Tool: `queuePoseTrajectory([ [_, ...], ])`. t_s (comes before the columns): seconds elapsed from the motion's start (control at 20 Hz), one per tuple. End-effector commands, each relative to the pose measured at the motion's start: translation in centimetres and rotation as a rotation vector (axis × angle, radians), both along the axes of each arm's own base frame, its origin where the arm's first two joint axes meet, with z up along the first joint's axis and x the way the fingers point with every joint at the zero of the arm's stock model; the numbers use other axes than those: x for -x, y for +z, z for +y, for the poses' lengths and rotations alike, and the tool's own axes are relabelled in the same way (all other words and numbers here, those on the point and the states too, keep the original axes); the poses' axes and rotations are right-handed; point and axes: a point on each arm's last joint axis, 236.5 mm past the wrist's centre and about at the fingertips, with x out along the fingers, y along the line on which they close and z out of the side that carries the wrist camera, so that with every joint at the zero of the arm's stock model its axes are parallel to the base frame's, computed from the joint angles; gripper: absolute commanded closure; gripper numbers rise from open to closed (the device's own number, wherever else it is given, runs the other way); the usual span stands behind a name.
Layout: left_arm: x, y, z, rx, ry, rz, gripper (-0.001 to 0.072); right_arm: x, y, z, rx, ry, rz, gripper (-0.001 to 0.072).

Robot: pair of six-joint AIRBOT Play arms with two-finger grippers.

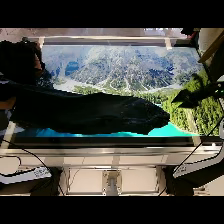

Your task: Fold the clothes and pants, and hang the long-sleeved shirts on hangers.

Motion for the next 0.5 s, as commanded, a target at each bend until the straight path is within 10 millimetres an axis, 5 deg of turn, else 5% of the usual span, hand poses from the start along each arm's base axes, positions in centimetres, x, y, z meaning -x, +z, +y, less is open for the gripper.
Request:
queuePoseTrajectory([
  [0.0, 0.3, -0.3, -0.1, -0.001, -0.008, 0.017, 0.0694, 0.8, -5.3, 3.7, -0.132, -0.095, 0.043, 0.0018],
  [0.25, 0.2, -0.4, 0.0, -0.004, -0.007, 0.019, 0.0693, -0.7, -6.6, 10.4, -0.301, -0.059, 0.083, 0.002],
  [0.35, 0.2, -0.4, 0.0, -0.004, -0.006, 0.019, 0.0694, -1.5, -4.9, 14.0, -0.396, 0.054, -0.027, 0.0029],
  [0.4, 0.3, -0.4, 0.0, -0.005, -0.007, 0.019, 0.0694, -2.0, -3.8, 15.3, -0.432, 0.094, -0.073, 0.0092],
  [0.45, 0.3, -0.4, 0.0, -0.005, -0.007, 0.019, 0.0693, -2.7, -2.9, 15.8, -0.438, 0.116, -0.102, 0.0332],
])
